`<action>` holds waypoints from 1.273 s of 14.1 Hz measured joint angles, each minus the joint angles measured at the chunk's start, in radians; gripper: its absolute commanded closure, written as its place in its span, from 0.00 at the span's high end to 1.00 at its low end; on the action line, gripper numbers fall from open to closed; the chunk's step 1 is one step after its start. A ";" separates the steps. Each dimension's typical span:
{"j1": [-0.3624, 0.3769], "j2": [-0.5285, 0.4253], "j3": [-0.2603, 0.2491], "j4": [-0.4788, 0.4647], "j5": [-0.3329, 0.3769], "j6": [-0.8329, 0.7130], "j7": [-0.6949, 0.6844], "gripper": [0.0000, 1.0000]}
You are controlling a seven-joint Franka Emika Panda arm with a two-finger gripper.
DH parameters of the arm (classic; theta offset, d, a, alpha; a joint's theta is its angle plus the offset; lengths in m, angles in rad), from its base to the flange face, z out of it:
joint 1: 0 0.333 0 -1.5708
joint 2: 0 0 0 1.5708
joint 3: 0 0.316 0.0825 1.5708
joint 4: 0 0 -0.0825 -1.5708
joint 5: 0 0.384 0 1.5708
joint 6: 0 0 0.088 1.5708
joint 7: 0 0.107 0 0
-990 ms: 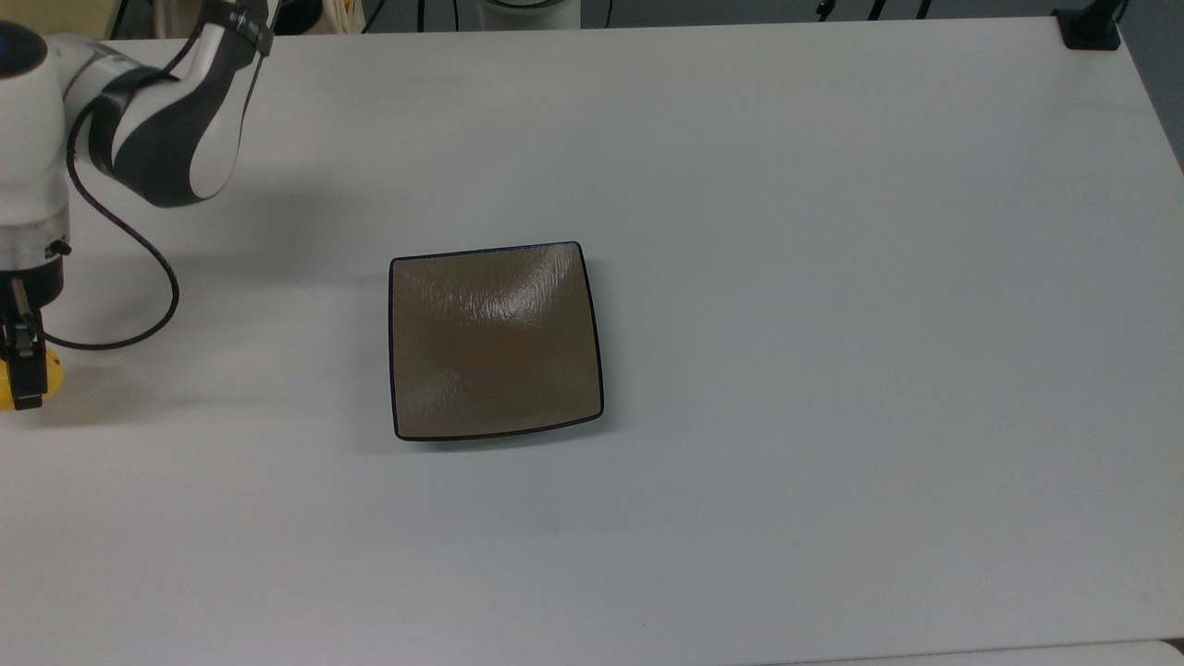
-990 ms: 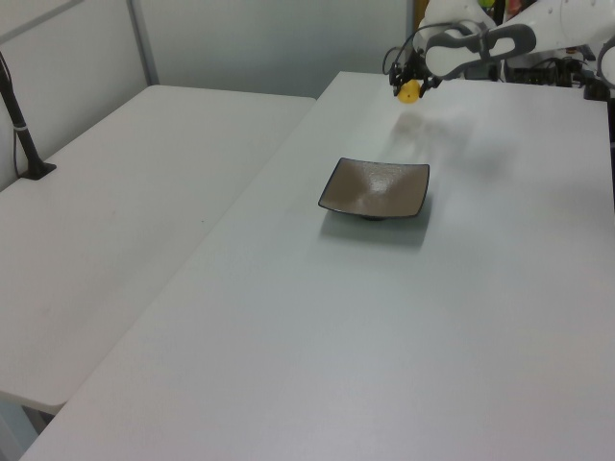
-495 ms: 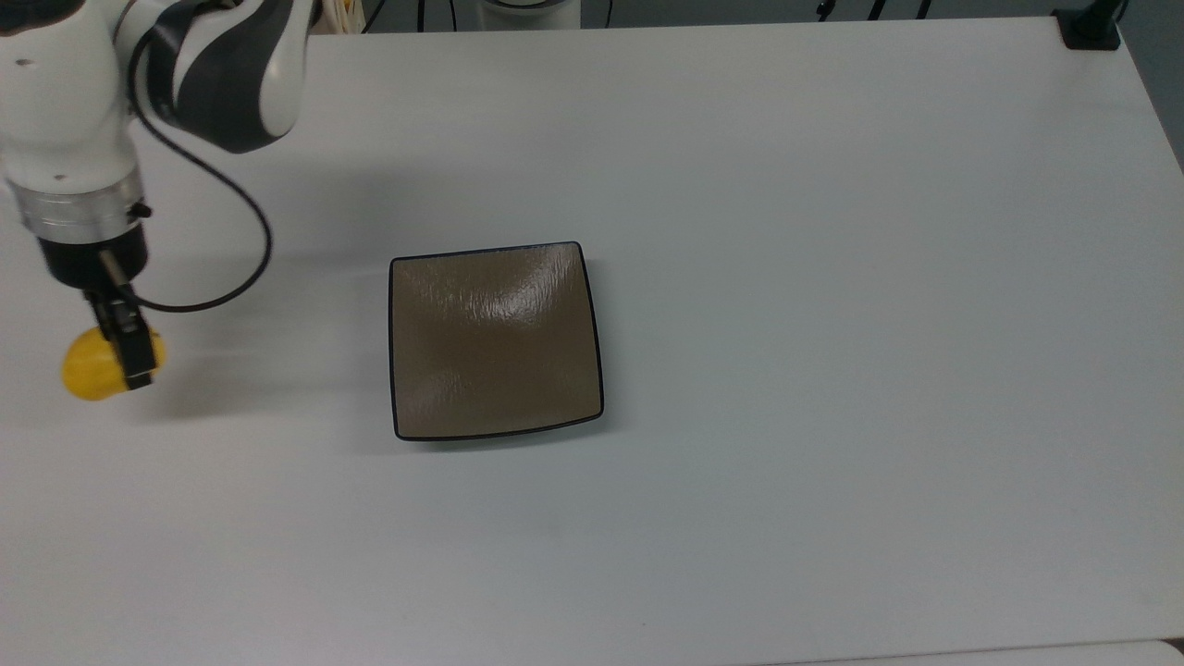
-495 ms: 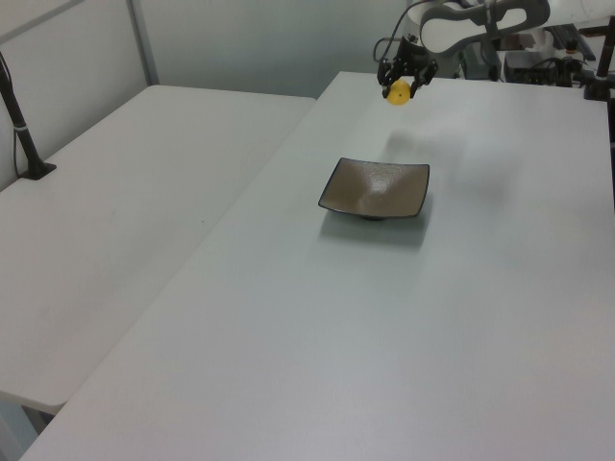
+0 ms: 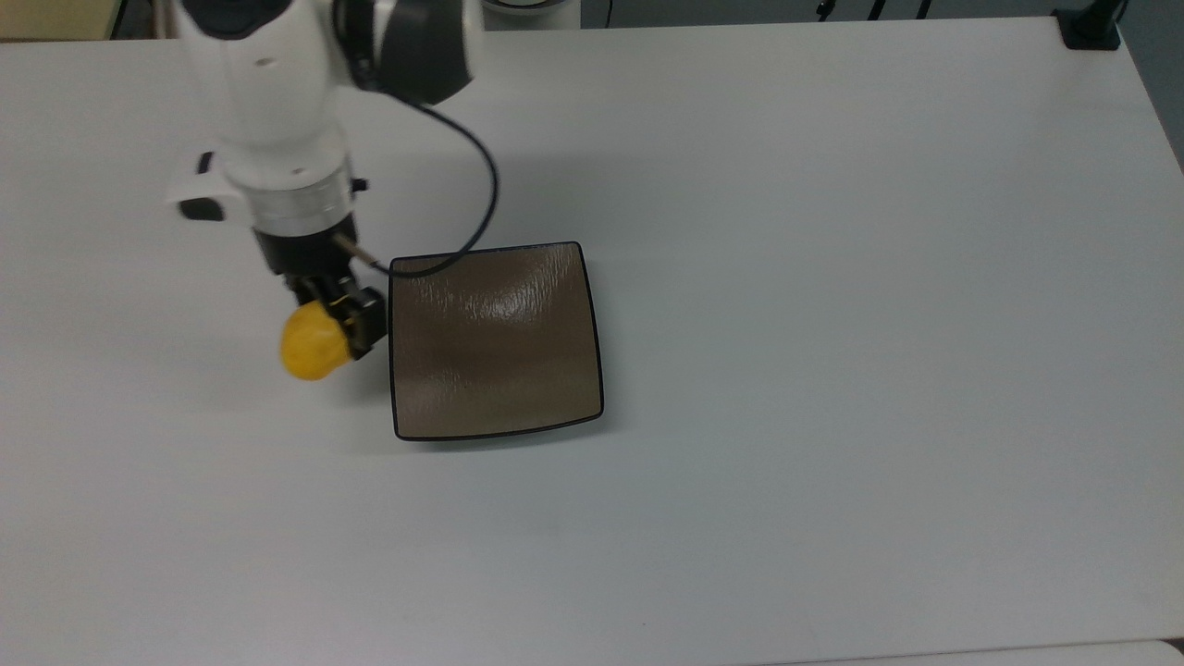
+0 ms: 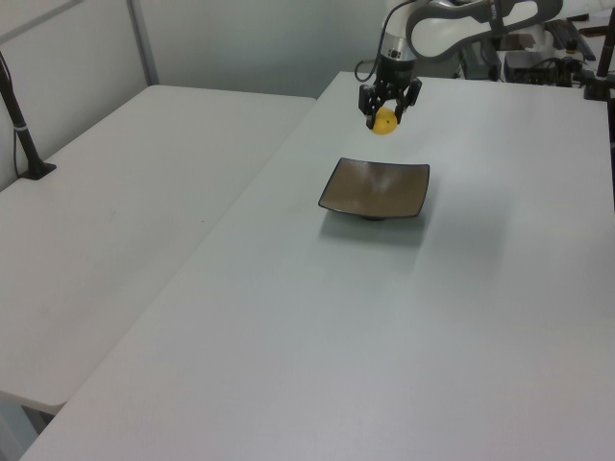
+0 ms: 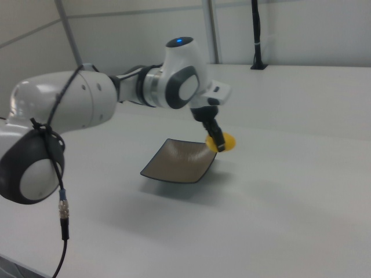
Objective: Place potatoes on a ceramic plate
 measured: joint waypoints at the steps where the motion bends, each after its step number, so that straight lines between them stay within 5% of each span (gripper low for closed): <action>1: 0.017 -0.033 0.009 -0.045 0.000 0.000 0.000 0.64; 3: 0.063 -0.070 0.013 -0.109 0.000 0.000 0.000 0.75; 5: 0.097 -0.071 0.014 -0.131 0.000 0.000 0.001 1.00; 13: 0.121 -0.074 0.012 -0.146 -0.004 -0.008 -0.002 1.00; 18: 0.138 -0.182 0.012 -0.170 -0.010 -0.254 -0.276 1.00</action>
